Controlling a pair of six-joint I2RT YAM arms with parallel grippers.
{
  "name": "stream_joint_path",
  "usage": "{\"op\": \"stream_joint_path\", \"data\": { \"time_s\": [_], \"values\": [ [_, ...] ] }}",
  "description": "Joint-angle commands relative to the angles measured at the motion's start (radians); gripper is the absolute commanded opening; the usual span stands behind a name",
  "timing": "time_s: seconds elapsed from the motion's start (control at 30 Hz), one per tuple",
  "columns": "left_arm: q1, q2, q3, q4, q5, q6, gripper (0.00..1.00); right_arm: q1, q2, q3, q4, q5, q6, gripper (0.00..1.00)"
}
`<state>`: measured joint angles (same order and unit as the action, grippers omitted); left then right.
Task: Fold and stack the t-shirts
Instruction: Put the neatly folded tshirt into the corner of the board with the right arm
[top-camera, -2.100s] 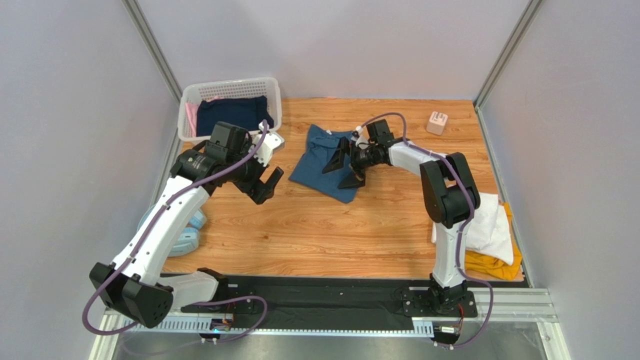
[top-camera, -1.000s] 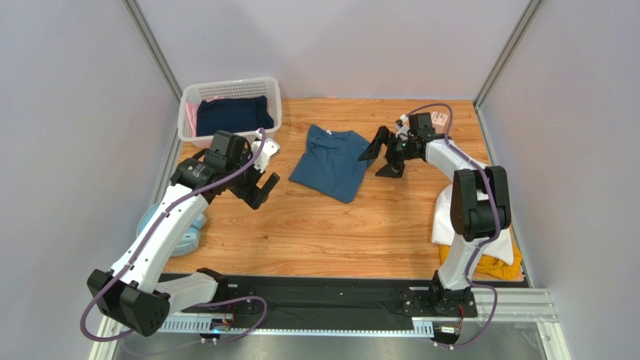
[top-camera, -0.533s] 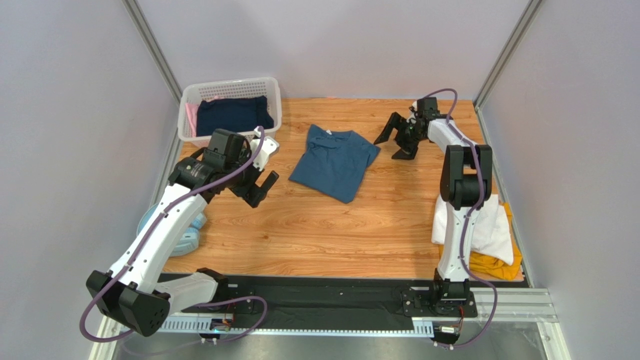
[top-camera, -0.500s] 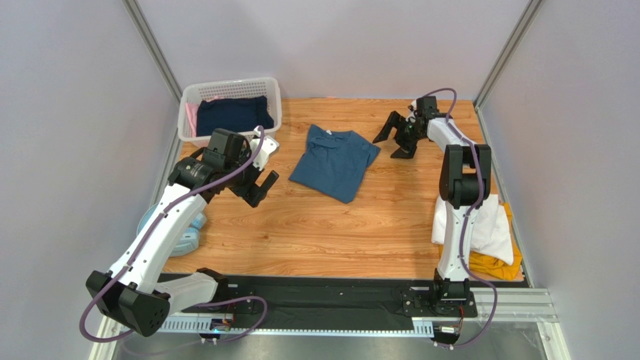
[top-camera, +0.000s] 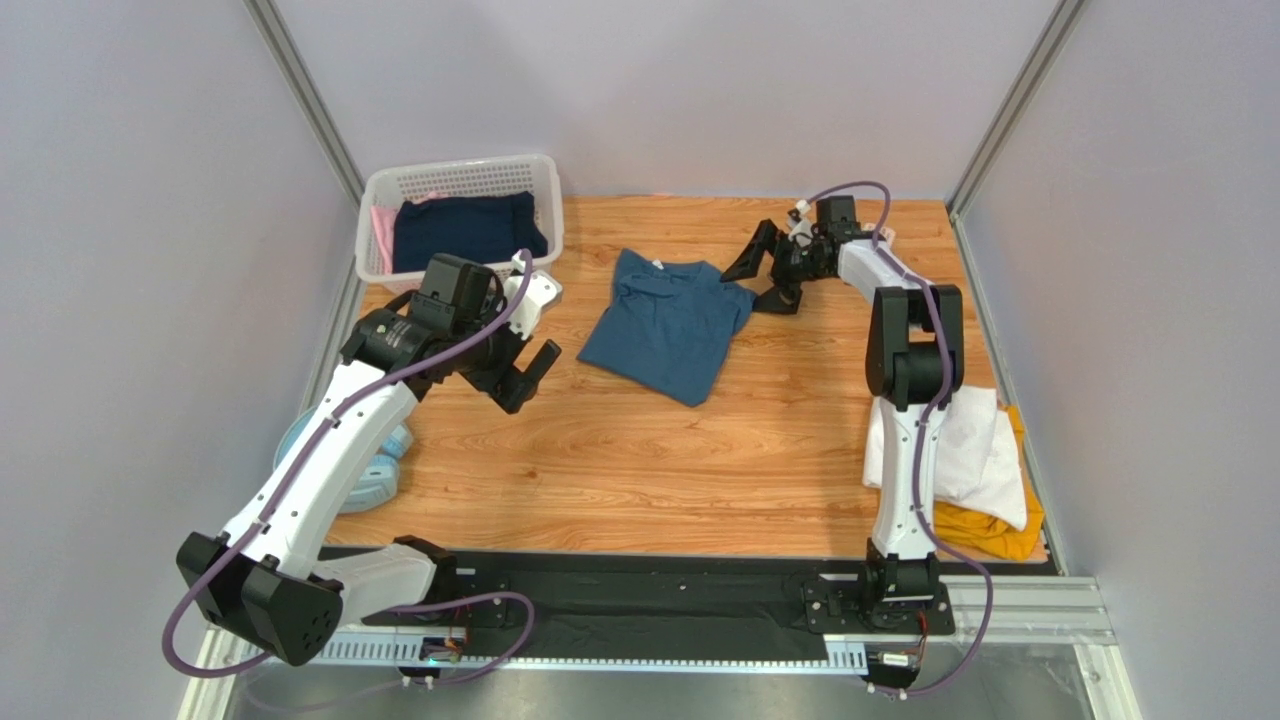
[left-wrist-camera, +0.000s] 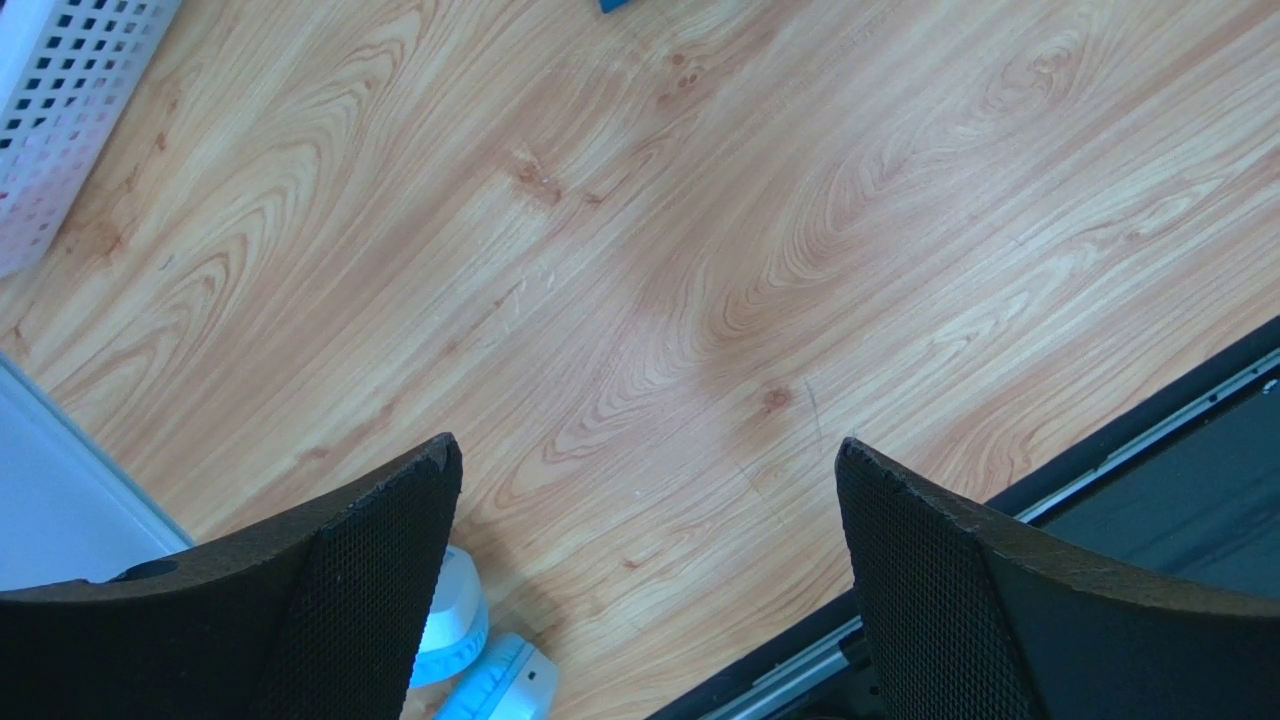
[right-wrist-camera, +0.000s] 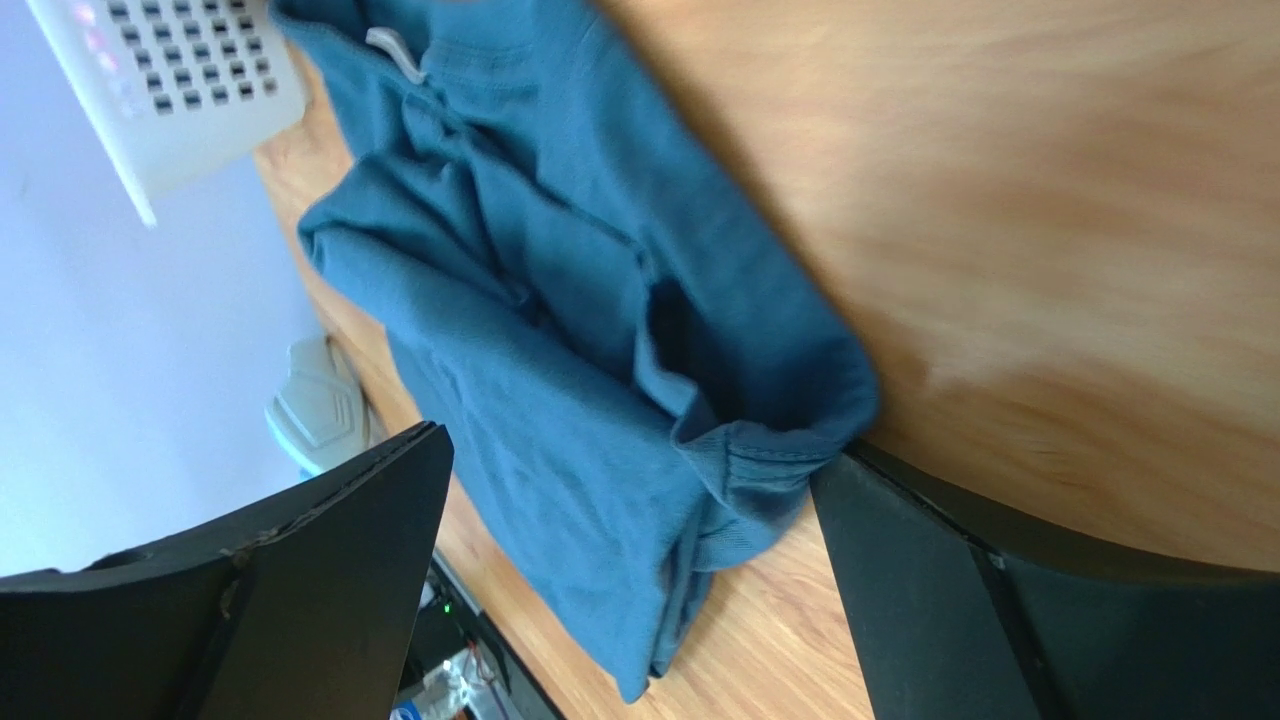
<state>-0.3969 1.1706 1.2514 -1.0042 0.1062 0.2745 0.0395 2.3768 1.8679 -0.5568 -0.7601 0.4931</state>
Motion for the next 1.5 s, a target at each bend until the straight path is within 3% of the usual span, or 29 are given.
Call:
{"op": "stream_joint_path", "data": {
  "time_s": [0.0, 0.27, 0.43, 0.53, 0.57, 0.6, 0.87, 0.97, 1.1, 1.3, 1.47],
  "values": [
    [0.006, 0.001, 0.055, 0.007, 0.027, -0.009, 0.99, 0.094, 0.035, -0.108, -0.006, 0.047, -0.030, 1.00],
    [0.006, -0.009, 0.069, -0.002, 0.032, -0.011, 0.99, 0.204, -0.034, -0.283, 0.035, 0.113, -0.034, 1.00],
    [0.006, -0.015, 0.068, 0.001, 0.029, -0.011, 0.99, 0.244, -0.041, -0.309, -0.006, 0.160, -0.038, 0.99],
    [0.006, -0.020, 0.068, -0.001, 0.036, -0.012, 0.99, 0.266, -0.030, -0.316, -0.014, 0.165, -0.027, 0.75],
    [0.006, -0.022, 0.068, -0.001, 0.036, -0.011, 0.99, 0.273, -0.025, -0.314, -0.018, 0.168, -0.025, 0.63],
    [0.006, -0.023, 0.065, -0.002, 0.036, -0.009, 0.99, 0.278, -0.022, -0.308, -0.025, 0.174, -0.025, 0.59],
    [0.004, -0.005, 0.003, 0.090, 0.015, 0.023, 1.00, 0.301, -0.031, -0.293, -0.045, 0.196, -0.018, 0.65],
    [0.006, 0.144, -0.001, 0.139, -0.019, 0.011, 1.00, 0.312, -0.039, -0.294, -0.045, 0.196, -0.013, 0.67],
    [0.006, 0.496, 0.152, 0.096, -0.060, -0.020, 0.93, 0.321, -0.051, -0.302, -0.045, 0.196, -0.005, 0.68],
    [0.006, 0.737, 0.310, 0.110, -0.053, -0.040, 0.89, 0.324, -0.070, -0.312, -0.028, 0.185, 0.016, 0.68],
    [0.004, 0.837, 0.393, 0.087, -0.063, -0.024, 0.89, 0.326, -0.093, -0.317, -0.019, 0.171, 0.024, 0.67]
  ]
}}
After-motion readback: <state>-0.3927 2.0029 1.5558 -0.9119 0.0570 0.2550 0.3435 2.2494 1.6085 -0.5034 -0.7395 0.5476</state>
